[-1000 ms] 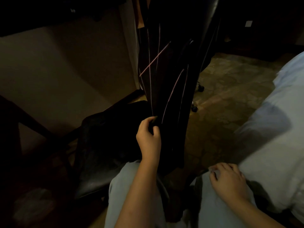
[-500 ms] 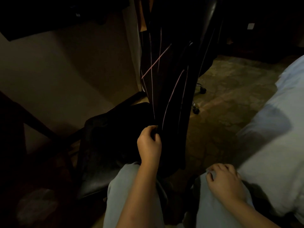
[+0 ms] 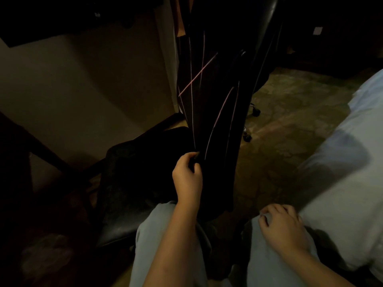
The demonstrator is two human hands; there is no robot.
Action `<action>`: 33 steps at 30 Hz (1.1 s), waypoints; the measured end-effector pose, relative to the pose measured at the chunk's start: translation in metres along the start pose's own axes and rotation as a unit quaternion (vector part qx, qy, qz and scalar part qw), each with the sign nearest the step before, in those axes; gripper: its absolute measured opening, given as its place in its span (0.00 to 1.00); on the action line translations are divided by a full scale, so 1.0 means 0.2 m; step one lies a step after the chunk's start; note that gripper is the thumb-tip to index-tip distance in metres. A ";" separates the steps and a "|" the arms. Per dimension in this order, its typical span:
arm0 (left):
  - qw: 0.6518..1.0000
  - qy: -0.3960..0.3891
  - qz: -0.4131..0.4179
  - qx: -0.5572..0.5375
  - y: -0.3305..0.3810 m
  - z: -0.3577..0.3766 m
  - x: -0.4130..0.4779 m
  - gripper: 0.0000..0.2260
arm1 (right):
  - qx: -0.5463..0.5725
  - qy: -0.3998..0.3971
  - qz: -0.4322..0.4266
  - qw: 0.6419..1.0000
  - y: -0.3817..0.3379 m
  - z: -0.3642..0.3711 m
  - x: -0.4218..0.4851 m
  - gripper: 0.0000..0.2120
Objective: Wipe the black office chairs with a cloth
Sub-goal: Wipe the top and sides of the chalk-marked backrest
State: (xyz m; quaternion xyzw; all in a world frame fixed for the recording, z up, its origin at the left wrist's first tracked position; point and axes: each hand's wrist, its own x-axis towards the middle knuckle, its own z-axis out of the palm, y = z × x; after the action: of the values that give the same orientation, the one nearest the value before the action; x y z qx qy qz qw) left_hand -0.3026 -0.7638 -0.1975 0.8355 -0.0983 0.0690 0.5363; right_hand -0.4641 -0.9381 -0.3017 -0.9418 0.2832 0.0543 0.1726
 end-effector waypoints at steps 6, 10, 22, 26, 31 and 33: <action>0.987 -0.072 -0.042 0.141 -0.06 0.01 0.00 0.12 | -0.005 0.006 -0.001 1.000 -0.02 0.01 -0.01 0.14; 0.985 -0.075 -0.038 0.147 -0.07 0.03 -0.02 0.12 | 0.000 -0.006 -0.002 1.000 -0.03 0.00 -0.01 0.14; 0.999 0.008 0.004 -0.040 0.00 0.00 -0.03 0.17 | -0.004 0.015 -0.008 1.000 -0.06 -0.03 -0.06 0.16; 0.999 -0.005 -0.012 -0.052 0.00 0.00 -0.02 0.17 | -0.002 0.029 -0.004 1.000 -0.07 -0.02 -0.06 0.16; 0.998 -0.034 -0.039 -0.023 -0.01 -0.02 -0.02 0.15 | 0.001 0.014 -0.006 1.000 -0.06 -0.01 -0.06 0.15; 0.998 -0.052 -0.034 0.030 -0.03 -0.02 -0.02 0.14 | 0.010 0.009 -0.005 1.000 -0.05 -0.01 -0.06 0.14</action>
State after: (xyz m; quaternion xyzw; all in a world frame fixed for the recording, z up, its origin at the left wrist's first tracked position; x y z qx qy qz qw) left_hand -0.3051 -0.7564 -0.2026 0.8562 -0.0957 0.0105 0.5075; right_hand -0.4682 -0.9245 -0.2947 -0.9419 0.2808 0.0427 0.1794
